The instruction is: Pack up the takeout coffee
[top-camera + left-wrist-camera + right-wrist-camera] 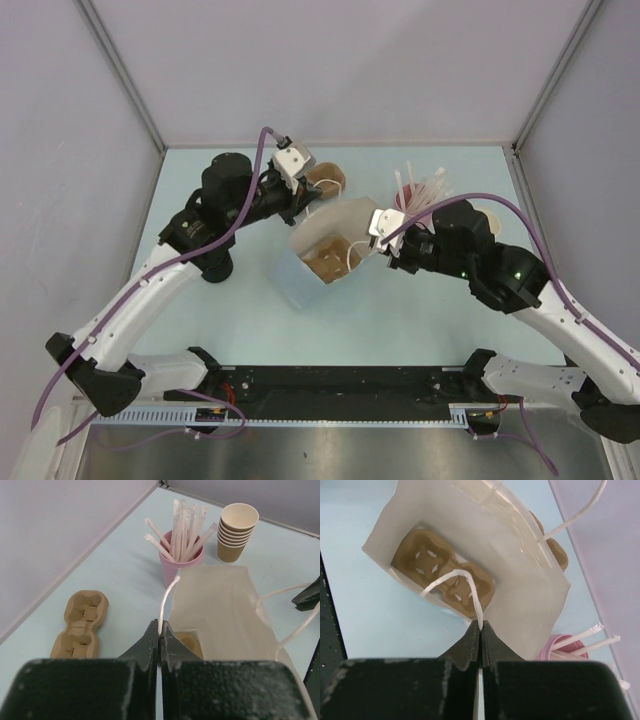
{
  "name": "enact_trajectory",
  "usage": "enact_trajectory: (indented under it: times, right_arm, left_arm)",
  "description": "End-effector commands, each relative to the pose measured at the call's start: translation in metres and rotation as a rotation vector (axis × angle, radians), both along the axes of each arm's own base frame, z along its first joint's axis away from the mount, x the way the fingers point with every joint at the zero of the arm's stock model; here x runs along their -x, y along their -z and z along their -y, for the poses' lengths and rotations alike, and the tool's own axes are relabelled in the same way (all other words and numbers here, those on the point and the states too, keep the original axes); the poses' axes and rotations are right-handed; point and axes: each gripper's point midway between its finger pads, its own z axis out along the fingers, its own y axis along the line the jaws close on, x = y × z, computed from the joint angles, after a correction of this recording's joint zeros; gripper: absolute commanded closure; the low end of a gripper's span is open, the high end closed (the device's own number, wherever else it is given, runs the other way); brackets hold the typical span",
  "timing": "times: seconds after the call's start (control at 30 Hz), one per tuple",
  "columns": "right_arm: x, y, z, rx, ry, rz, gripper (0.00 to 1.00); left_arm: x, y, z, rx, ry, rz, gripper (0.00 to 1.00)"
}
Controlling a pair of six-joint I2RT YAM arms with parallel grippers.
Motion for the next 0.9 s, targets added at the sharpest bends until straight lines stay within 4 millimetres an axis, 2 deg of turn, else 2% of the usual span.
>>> enact_trajectory:
  times: [0.0,0.03,0.07,0.17,0.23,0.3,0.33,0.37,0.43,0.47,0.57,0.67,0.83,0.87]
  right_arm:
    - [0.008,-0.007,-0.007,-0.011,-0.053,-0.039,1.00]
    - [0.005,0.000,-0.009,0.005,-0.046,-0.051,1.00]
    - [0.002,-0.001,-0.008,0.004,-0.031,-0.045,1.00]
    - [-0.004,-0.005,-0.005,-0.024,-0.009,-0.034,1.00]
    - [-0.009,-0.001,-0.007,-0.031,0.010,-0.047,1.00]
    - [-0.012,0.000,-0.010,-0.039,0.018,-0.059,0.94]
    - [-0.015,0.003,-0.012,-0.037,0.026,-0.065,0.89]
    - [-0.016,0.004,-0.012,-0.041,0.032,-0.071,0.74]
    - [-0.019,0.000,-0.013,-0.068,0.046,-0.071,0.56]
    - [-0.019,-0.004,-0.012,-0.081,0.049,-0.066,0.39]
    - [-0.019,-0.014,-0.008,-0.121,0.051,-0.054,0.10]
    - [-0.019,-0.021,-0.002,-0.150,0.049,-0.056,0.00]
    - [-0.022,-0.028,0.007,-0.203,0.044,-0.079,0.00]
    - [-0.023,-0.029,0.009,-0.213,0.048,-0.084,0.00]
  left_arm:
    - [-0.005,-0.014,-0.008,0.052,-0.053,0.040,1.00]
    - [-0.007,-0.010,-0.011,0.049,-0.072,0.041,1.00]
    - [-0.013,0.001,-0.016,0.030,-0.108,0.035,1.00]
    - [-0.028,0.012,-0.031,0.012,-0.212,0.055,0.99]
    - [-0.037,0.011,-0.041,0.020,-0.279,0.079,0.97]
    - [-0.046,0.014,-0.051,0.015,-0.344,0.086,0.96]
    - [-0.050,0.012,-0.055,0.022,-0.368,0.096,0.96]
    - [-0.053,0.012,-0.059,0.023,-0.391,0.099,0.96]
    - [-0.057,0.010,-0.064,0.030,-0.417,0.106,0.96]
    - [-0.058,0.009,-0.065,0.034,-0.425,0.109,0.96]
    - [-0.061,0.002,-0.068,0.039,-0.445,0.124,0.96]
    - [-0.065,-0.004,-0.069,0.039,-0.459,0.137,0.96]
    - [-0.072,-0.015,-0.067,0.038,-0.468,0.155,0.97]
    - [-0.072,-0.023,-0.067,0.047,-0.469,0.163,0.98]
